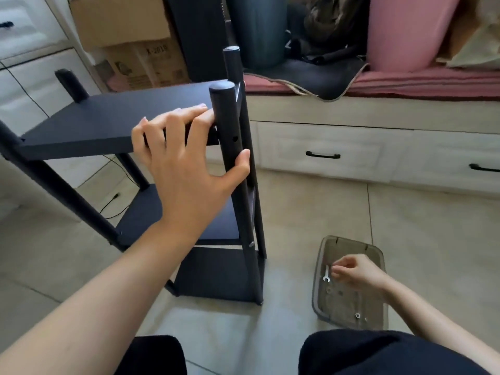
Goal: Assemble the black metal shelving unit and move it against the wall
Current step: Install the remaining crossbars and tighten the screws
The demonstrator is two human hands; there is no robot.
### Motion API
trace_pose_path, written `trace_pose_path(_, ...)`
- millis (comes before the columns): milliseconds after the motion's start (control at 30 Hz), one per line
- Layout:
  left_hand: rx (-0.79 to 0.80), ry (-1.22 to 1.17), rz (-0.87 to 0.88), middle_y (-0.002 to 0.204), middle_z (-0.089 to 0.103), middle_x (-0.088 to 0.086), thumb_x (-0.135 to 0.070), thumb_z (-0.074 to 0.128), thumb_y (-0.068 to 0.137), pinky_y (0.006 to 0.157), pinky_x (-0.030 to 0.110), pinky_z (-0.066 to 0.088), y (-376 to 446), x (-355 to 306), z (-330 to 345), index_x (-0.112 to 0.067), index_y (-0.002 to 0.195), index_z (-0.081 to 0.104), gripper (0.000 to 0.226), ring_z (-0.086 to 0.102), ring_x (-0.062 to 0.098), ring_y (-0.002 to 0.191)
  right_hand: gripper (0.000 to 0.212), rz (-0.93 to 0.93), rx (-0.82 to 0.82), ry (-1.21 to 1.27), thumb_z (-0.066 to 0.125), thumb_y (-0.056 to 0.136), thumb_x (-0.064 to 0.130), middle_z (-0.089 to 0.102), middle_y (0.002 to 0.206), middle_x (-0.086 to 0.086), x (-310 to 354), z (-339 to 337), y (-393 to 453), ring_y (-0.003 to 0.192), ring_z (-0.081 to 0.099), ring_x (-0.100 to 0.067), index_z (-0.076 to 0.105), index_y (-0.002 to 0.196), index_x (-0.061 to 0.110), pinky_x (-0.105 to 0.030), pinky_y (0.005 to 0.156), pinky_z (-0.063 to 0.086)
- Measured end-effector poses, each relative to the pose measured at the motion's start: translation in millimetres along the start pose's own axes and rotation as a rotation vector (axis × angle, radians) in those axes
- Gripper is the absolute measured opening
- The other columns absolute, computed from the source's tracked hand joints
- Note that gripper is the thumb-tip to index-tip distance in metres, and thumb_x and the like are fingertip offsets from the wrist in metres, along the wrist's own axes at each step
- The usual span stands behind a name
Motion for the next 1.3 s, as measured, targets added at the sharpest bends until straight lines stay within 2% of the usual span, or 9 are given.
trace_pose_path(100,-0.020,0.018,0.001,0.119,0.063,0.006,-0.055,0.064,0.083,0.111,0.055,0.028,-0.6,-3.4,2.6,-0.016,0.114,0.069,0.050,0.052,0.034,0.118,0.024,0.134,0.045,0.002,0.066,0.095,0.022,0.068,0.071,-0.009,-41.9,15.4,10.5,0.049,0.055,-0.014,0.069,0.087,-0.001,-0.026,0.047,0.042)
trace_pose_path(200,-0.035,0.053,-0.002,0.118,0.063,0.006,-0.054,0.065,0.083,0.108,0.057,0.030,-0.9,-9.1,5.7,-0.016,0.113,0.069,0.049,0.053,0.036,0.116,0.035,0.224,0.110,0.081,0.054,0.101,0.033,0.050,0.066,-0.006,-60.3,35.9,14.1,0.050,0.043,-0.017,0.061,0.087,0.002,-0.027,0.049,0.033)
trace_pose_path(300,-0.044,0.075,0.002,0.117,0.063,0.007,-0.054,0.066,0.083,0.106,0.059,0.032,-0.9,-15.8,8.7,-0.014,0.113,0.068,0.049,0.054,0.037,0.115,0.049,0.209,0.134,0.074,0.045,0.103,0.042,0.049,0.082,-0.009,-57.0,56.8,18.5,0.069,0.047,-0.021,0.061,0.108,-0.004,-0.027,0.055,0.040)
trace_pose_path(400,-0.051,0.091,0.000,0.118,0.063,0.009,-0.053,0.065,0.084,0.106,0.059,0.032,-1.0,-19.7,9.5,-0.013,0.112,0.068,0.049,0.053,0.037,0.115,0.043,0.207,0.163,0.072,0.042,0.101,0.050,0.044,0.073,0.000,-48.0,71.6,23.5,0.063,0.045,-0.015,0.056,0.097,0.009,-0.025,0.054,0.042)
trace_pose_path(533,-0.050,0.076,-0.011,0.118,0.062,0.008,-0.053,0.065,0.085,0.106,0.055,0.032,-1.1,-21.9,10.1,-0.013,0.112,0.068,0.048,0.053,0.037,0.116,0.051,0.196,0.152,0.077,0.046,0.100,0.050,0.046,0.073,0.003,-42.8,81.8,33.2,0.061,0.046,-0.009,0.056,0.117,0.003,-0.019,0.054,0.036)
trace_pose_path(733,-0.049,0.074,-0.021,0.117,0.063,0.010,-0.052,0.065,0.085,0.105,0.056,0.033,-0.7,-23.1,9.9,-0.012,0.110,0.069,0.048,0.053,0.038,0.115,0.043,0.203,0.268,0.221,0.056,0.096,0.050,0.059,0.121,-0.008,-32.3,106.6,28.3,0.077,0.075,-0.022,0.050,0.120,0.015,-0.033,0.057,0.057)
trace_pose_path(1000,-0.051,0.083,-0.015,0.118,0.063,0.009,-0.051,0.067,0.083,0.103,0.059,0.034,-0.7,-26.9,8.8,-0.012,0.113,0.069,0.048,0.053,0.039,0.114,0.035,0.187,0.378,0.317,0.053,0.101,0.037,0.072,0.103,-0.011,-13.3,131.1,37.6,0.084,0.073,-0.021,0.056,0.123,0.010,-0.032,0.074,0.059)
trace_pose_path(1167,-0.045,0.072,-0.032,0.117,0.063,0.008,-0.052,0.065,0.084,0.104,0.059,0.034,0.0,-26.1,8.7,-0.013,0.110,0.068,0.047,0.053,0.038,0.115,0.028,0.068,0.159,-0.139,0.054,0.099,0.026,0.066,0.082,-0.008,-12.0,106.8,70.9,0.079,0.063,-0.024,0.066,0.096,0.001,-0.029,0.067,0.045)
trace_pose_path(1300,-0.033,0.067,-0.040,0.115,0.063,0.010,-0.051,0.064,0.085,0.103,0.060,0.033,0.2,-27.2,10.0,-0.012,0.109,0.068,0.046,0.052,0.038,0.114,0.032,0.114,0.087,-0.404,0.053,0.099,0.022,0.061,0.124,-0.016,-25.1,98.9,93.8,0.115,0.058,-0.034,0.050,0.123,0.001,-0.032,0.084,0.045)
Point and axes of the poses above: each hand's wrist, its own y-axis towards the middle knuckle, its own z-axis out of the palm, x = y × z, the point moved 5 cm from there along y, towards the middle knuckle
